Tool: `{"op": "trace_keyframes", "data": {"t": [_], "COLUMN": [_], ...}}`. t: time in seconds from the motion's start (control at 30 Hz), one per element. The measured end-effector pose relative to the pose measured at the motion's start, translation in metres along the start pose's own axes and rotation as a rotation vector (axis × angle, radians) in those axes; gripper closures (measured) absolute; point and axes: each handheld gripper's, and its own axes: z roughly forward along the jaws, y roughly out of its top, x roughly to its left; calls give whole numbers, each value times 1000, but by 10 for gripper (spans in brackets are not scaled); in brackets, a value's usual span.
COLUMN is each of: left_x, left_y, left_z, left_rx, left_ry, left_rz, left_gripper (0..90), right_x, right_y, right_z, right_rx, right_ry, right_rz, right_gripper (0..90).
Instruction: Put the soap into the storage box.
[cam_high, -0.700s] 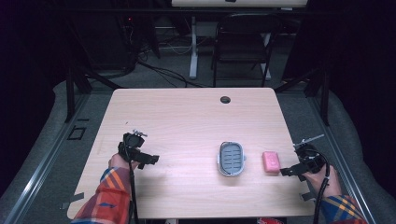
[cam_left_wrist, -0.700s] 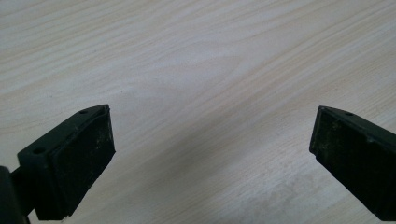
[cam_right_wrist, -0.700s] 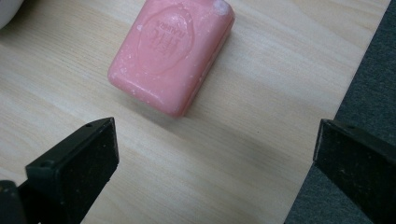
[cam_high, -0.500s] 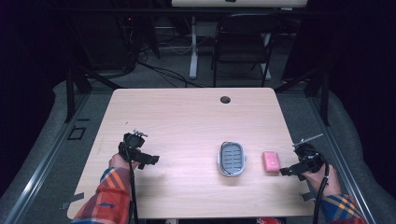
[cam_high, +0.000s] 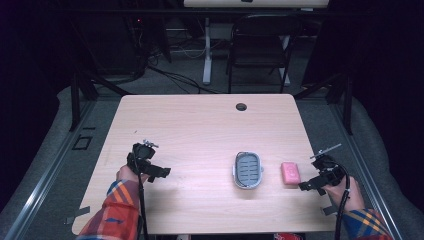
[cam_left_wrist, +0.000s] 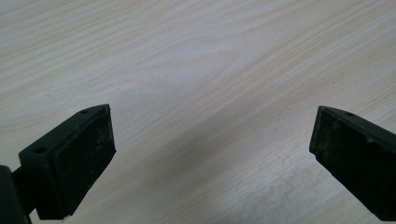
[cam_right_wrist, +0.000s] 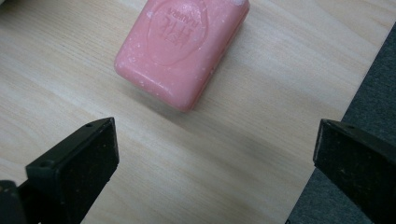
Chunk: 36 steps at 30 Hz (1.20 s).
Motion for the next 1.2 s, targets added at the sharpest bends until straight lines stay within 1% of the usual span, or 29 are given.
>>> {"op": "trace_keyframes", "data": {"t": [0.03,0.07,0.1,0.17,0.2,0.23,0.27,0.4,0.43,0.47,0.5,0.53,0.57,0.6,0.67,0.7,0.73,0.77,0.8,0.93,1.0,1.03,1.07,1.1,1.13,1.17,1.2], "left_x": [-1,-1,-1,-1,-1,-1,-1,-1,-2,-2,-2,-2,-3,-3,-3,-3,-3,-4,-4,-4,-4,-4,-4,-5,-5,-5,-5], "left_y": [-1,-1,-1,-1,-1,-1,-1,0,0,0,0,0,0,0,0,0,0,0,0,0,0,0,0,0,0,0,0], "left_z": [0,0,0,0,0,0,1,2,2,2,2,2,2,2,3,3,3,3,3,3,3,3,3,3,3,3,3], "left_rx": [0,1,2,1,0,1,2,7,6,6,8,8,10,10,12,14,14,12,12,15,15,13,13,13,13,14,13], "left_ry": [0,1,0,0,1,1,2,-4,-3,-3,-3,-3,-3,-3,-5,-6,-5,-4,-5,-7,-7,-6,-6,-6,-6,-7,-8], "left_rz": [3,6,7,7,8,7,6,10,13,14,17,17,18,18,16,18,20,20,20,18,16,14,14,14,15,16,17], "left_gripper": [2,2,1,2,2,2,2,2,2,2,2,2,2,2,2,2,2,2,2,2,2,2,2,2,2,2,2], "right_x": [2,-1,2,2,4,3,3,4,5,5,7,7,8,9,11,11,12,13,13,14,14,14,14,16,16,15,15], "right_y": [0,4,2,3,4,5,6,9,9,11,13,13,13,15,18,19,20,22,24,26,28,31,31,33,33,35,38], "right_z": [2,-4,-1,-1,-3,-3,-4,-3,-2,-3,-2,-2,-1,-2,-2,-2,-2,-1,0,0,-1,-1,-1,1,1,0,1], "right_rx": [-27,63,16,17,21,32,23,19,12,36,34,34,18,38,31,39,32,33,38,38,37,37,37,22,22,38,46], "right_ry": [16,-11,-10,-4,-20,-14,-19,-25,-36,-48,-62,-62,-57,-54,-54,-54,-40,-48,-40,-34,-25,-13,-13,-19,-19,-19,-13], "right_rz": [15,-54,-18,-23,-17,-16,-23,-27,-24,-43,-48,-48,-34,-53,-54,-60,-55,-59,-65,-63,-54,-43,-43,-17,-17,-24,-21], "right_gripper": [0,0,0,0,0,0,0,0,0,0,0,0,0,0,0,0,0,0,0,0,0,0,0,0,0,0,0]}}
